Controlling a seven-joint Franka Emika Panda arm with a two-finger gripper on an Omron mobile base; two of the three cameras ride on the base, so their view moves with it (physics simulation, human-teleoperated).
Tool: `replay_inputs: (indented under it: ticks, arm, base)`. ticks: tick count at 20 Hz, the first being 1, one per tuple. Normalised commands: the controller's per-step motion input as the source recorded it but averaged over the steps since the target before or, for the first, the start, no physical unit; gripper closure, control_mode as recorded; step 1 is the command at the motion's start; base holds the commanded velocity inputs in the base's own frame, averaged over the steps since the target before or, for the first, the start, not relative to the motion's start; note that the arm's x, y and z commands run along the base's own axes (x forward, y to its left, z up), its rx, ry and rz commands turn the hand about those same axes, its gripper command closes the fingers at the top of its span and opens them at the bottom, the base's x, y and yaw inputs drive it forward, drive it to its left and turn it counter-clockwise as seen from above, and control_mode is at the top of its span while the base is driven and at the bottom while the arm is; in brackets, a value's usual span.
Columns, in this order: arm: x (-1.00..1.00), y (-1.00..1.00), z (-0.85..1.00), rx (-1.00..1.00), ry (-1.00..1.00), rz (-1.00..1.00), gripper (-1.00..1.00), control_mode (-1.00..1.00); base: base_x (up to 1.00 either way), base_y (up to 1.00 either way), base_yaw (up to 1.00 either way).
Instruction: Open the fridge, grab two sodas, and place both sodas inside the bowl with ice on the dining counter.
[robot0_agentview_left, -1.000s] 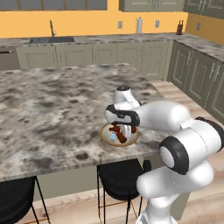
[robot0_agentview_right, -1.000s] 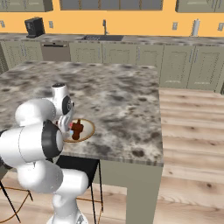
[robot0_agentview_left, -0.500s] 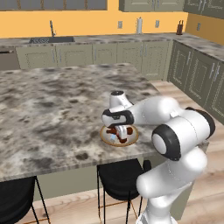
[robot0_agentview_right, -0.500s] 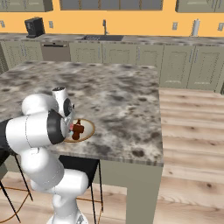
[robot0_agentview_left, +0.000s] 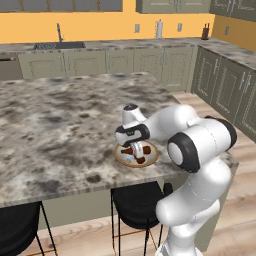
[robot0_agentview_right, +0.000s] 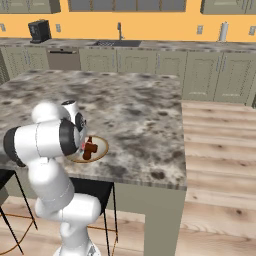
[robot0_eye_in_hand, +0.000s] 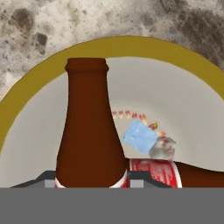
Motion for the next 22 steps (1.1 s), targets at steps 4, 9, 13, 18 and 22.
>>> replay_inputs:
  ticks: [4, 9, 13, 18, 22]
  arm:
    - [0.07, 0.02, -0.23, -0.03, 0.00, 0.01, -1.00, -1.00]
    - [-0.10, 0.00, -0.12, -0.05, -0.06, 0.00, -1.00, -1.00]
    - [-0.19, 0.00, 0.21, -0.06, -0.13, 0.00, -1.00, -1.00]
    - [-0.16, -0.09, 0.51, -0.08, -0.11, 0.04, -1.00, -1.00]
    - [-0.31, -0.12, 0.61, -0.08, -0.14, 0.04, -1.00, -1.00]
  base:
    - [0.00, 0.00, 0.00]
    - [0.00, 0.00, 0.00]
    - [0.00, 0.00, 0.00]
    - [0.00, 0.00, 0.00]
    - [0.00, 0.00, 0.00]
